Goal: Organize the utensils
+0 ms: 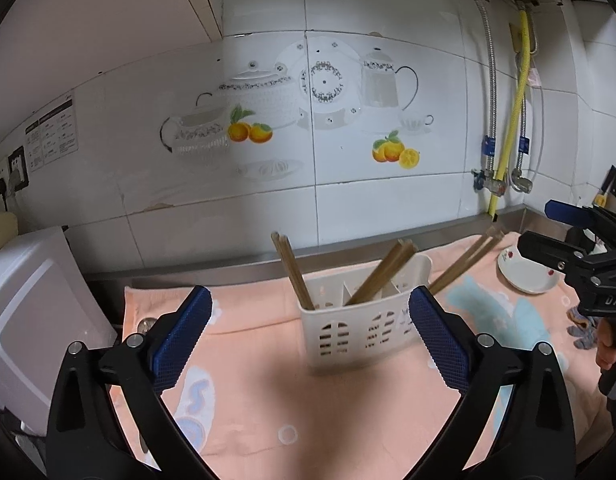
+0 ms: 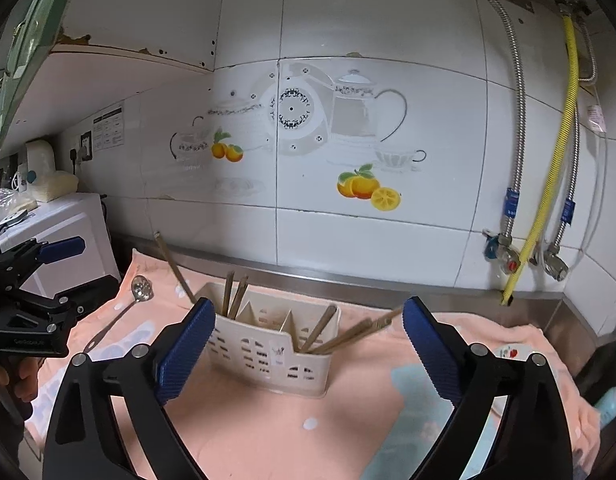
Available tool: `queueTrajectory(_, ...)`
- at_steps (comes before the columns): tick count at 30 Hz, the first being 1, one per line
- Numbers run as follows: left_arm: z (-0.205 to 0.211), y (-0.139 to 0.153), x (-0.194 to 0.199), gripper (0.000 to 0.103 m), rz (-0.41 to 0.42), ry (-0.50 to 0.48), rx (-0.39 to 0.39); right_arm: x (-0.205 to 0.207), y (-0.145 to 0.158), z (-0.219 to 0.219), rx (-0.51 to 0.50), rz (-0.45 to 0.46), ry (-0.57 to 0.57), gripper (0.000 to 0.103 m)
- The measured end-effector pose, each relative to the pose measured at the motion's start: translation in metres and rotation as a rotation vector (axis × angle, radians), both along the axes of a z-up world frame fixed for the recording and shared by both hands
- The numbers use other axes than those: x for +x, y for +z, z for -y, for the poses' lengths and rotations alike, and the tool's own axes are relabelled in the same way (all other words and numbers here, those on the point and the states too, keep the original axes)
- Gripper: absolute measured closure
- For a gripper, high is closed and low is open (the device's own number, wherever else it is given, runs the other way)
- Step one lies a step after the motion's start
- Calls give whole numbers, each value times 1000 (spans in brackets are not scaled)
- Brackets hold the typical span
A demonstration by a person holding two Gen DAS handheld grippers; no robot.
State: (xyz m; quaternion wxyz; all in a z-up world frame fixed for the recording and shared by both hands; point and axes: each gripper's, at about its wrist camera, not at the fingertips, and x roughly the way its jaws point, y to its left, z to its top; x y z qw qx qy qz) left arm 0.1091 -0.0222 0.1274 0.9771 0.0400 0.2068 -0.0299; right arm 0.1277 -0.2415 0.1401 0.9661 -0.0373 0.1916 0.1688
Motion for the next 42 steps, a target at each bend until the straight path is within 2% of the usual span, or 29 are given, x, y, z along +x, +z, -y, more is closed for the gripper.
queueTrajectory(18, -3, -30, -50, 5, -34, -1, -15, -56, -42, -6, -38, -51, -16, 8)
queueTrajectory(29, -9, -40, -73, 5, -46, 33, -13, -71, -53, 1, 3, -88, -29, 7)
queueTrajectory(34, -9, -47, -78, 5, -66, 4, -38, -74, -59, 4, -3, -100, -35, 7)
queueTrajectory(42, -11, -57, -82, 5, -87, 15, -44, -76, -67, 7, -1, -122, -39, 7)
